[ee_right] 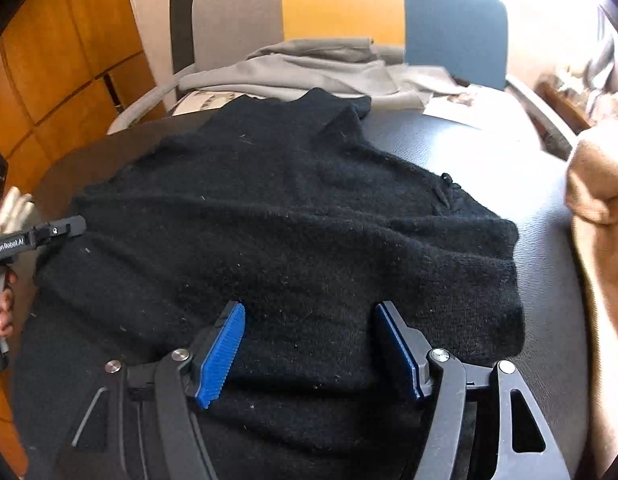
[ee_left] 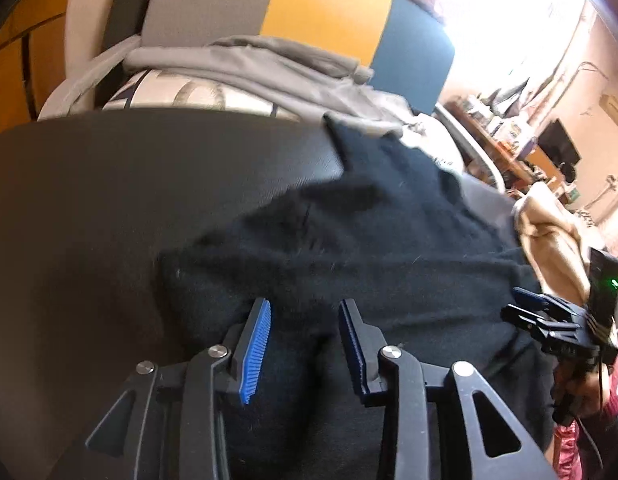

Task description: Fold clothes

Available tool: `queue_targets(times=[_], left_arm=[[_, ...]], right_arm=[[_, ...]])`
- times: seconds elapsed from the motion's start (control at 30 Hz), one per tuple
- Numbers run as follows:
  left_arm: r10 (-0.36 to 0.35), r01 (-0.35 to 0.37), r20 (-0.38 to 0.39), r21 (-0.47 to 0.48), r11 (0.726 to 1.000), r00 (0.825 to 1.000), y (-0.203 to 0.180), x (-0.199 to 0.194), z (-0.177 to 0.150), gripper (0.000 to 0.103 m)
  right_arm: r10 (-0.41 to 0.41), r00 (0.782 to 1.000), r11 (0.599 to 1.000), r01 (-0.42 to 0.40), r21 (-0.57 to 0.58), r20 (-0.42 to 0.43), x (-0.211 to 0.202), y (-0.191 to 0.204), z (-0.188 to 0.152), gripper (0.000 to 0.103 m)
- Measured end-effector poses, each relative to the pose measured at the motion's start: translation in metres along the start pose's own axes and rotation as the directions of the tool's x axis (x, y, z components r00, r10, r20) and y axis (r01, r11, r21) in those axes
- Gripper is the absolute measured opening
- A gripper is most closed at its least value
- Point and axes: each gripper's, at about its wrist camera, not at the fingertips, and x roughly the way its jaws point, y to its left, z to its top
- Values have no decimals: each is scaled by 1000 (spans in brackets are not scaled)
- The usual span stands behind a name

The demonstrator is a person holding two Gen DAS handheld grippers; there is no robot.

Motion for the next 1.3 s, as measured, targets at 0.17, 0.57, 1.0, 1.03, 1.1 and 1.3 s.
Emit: queue_targets(times=[0.17,0.57,1.0,1.03,1.1,1.3], left_arm=[[-162,164,32,-63,984,986,7,9,55,41],[-186,185,-116,-14,983,976,-10,103,129,47],[-143,164,-182,108,981,973,-38,165,169,48],[-144,164,-185,102,981,972,-39,168,171,48],[-145,165,-192,94,982,971,-40,173,176,47],[-110,114,-168,13,993,980,-24,175,181,4]], right_arm=[[236,969,956,-244,160,68,-5,-43,44,70],[362,930,862,-361,357,65,88,-109,141,63],[424,905,841,-400,365,15,144,-122,196,32],[418,908,845,-390,367,1,147,-123,198,23],[426,905,841,-391,374,-12,153,-127,200,16],[399,916,868,-365,338,-36,153,-126,202,5]])
